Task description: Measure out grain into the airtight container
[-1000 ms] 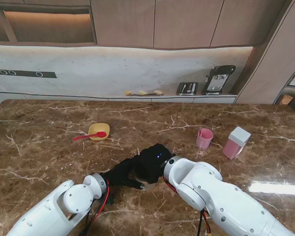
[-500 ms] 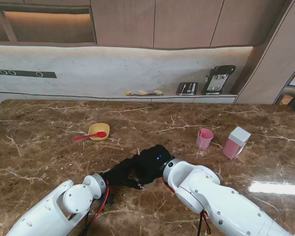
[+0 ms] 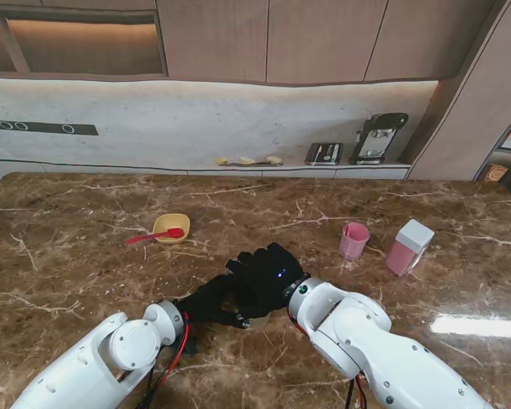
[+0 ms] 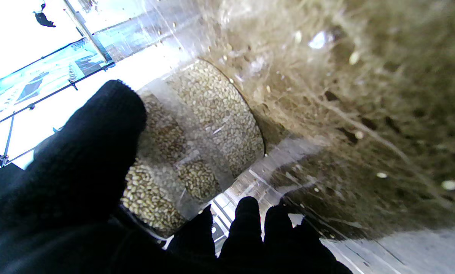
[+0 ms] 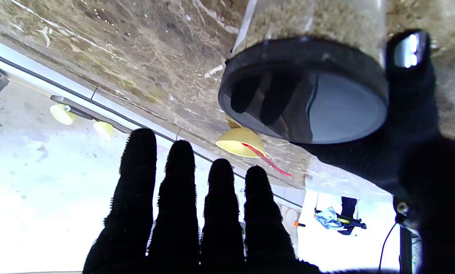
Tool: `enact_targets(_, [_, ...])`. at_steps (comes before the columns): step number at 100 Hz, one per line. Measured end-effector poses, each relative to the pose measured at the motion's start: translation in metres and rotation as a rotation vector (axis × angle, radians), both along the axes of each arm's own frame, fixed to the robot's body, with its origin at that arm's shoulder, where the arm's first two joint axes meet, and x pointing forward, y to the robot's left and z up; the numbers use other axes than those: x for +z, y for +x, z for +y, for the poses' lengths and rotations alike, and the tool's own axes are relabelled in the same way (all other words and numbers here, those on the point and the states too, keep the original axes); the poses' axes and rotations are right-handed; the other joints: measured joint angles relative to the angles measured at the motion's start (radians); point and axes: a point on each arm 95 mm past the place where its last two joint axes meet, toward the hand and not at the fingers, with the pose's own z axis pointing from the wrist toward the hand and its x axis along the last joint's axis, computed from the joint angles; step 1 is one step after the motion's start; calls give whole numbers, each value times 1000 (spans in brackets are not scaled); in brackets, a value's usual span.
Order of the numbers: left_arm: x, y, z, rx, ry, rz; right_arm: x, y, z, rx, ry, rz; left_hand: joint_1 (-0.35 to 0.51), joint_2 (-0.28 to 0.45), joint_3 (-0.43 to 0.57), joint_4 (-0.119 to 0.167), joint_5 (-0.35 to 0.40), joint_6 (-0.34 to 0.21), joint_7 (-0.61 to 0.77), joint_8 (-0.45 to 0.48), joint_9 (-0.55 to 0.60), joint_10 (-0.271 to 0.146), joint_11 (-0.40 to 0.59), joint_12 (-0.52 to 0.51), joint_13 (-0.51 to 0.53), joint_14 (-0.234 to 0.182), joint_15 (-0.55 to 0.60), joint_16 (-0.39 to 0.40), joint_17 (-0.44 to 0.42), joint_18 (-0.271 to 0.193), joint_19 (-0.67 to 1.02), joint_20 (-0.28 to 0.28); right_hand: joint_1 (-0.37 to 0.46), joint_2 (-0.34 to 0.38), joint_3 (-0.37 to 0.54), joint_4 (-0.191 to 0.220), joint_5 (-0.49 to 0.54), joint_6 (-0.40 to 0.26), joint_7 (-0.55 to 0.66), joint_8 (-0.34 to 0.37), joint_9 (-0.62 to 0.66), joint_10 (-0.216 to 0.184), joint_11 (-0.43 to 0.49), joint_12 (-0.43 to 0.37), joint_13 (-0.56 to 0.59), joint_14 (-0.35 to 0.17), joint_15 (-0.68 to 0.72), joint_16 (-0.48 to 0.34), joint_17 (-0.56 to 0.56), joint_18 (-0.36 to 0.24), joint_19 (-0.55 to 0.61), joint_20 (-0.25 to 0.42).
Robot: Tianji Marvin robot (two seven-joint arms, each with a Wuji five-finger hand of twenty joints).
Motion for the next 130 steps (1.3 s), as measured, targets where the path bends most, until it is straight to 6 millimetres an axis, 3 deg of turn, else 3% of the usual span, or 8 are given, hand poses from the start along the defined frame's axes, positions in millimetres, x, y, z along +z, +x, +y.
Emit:
enact_targets(13, [0,0,0,-1,1,-1,6,0,0,16,-28,140,0,0,0,0,0,0,0,0,0,-1,0,0,0,0,0,0,0,0,0,0,232,-165,-28,0,1,15,-20,-4,-14,5,-6,0,-20,1,-2,-12,-31,0,-66,0])
enact_targets(38, [0,0,0,-2,2,-1,7,12,4,29,-29,177,0,0,0,0,0,-1,1,0,0,-1,0,0,0,0,0,0,0,0,0,0,423,-180,-65,0,90,-5,25,-17,90,11,48,-1,85,-5,67,4,59,-1,-37,13])
enact_targets(53, [0,0,0,-3,3,-1,2,13,5,26,-30,178,0,0,0,0,0,-1,1,0,0,-1,0,0,0,0,0,0,0,0,0,0,359,-265,143,-39,145,-61,81,-20,177,7,66,21,175,-38,148,80,118,-4,40,27])
enact_targets(64, [0,0,0,-4,4,-1,2,14,6,30,-23,145,0,0,-1,0,0,-4,1,0,0,-1,0,0,0,0,0,0,0,0,0,0,295,-274,156,-72,206,-85,103,-23,270,11,66,45,277,-36,227,148,169,-3,131,69])
enact_targets(87, [0,0,0,-6,5,-2,-6,14,10,22,-26,-12,0,0,-1,0,0,-5,1,0,0,-1,0,0,0,0,0,0,0,0,0,0,96,-41,-79,-45,293,-93,168,-21,455,-20,161,102,414,-78,416,205,292,-11,371,101])
enact_targets(100, [0,0,0,-5,4,-1,-9,12,11,11,-31,-4,0,0,-1,0,0,-5,2,0,0,-1,0,0,0,0,0,0,0,0,0,0,-44,53,-35,-11,206,-75,116,-45,384,-31,123,95,403,-78,352,176,267,-14,357,61])
enact_targets(116, [0,0,0,-4,4,-1,0,7,4,-30,1,16,0,0,-1,0,0,-5,2,0,0,-1,0,0,0,0,0,0,0,0,0,0,-94,124,-35,-11,169,-73,79,-45,265,-31,65,58,199,-34,111,80,132,24,178,15])
enact_targets(130, [0,0,0,-5,6,-2,9,4,2,-20,11,87,0,0,-1,0,0,-5,2,0,0,-1,0,0,0,0,0,0,0,0,0,0,69,-44,-27,-11,139,-58,41,-46,148,-25,10,13,74,-9,7,6,38,39,56,3])
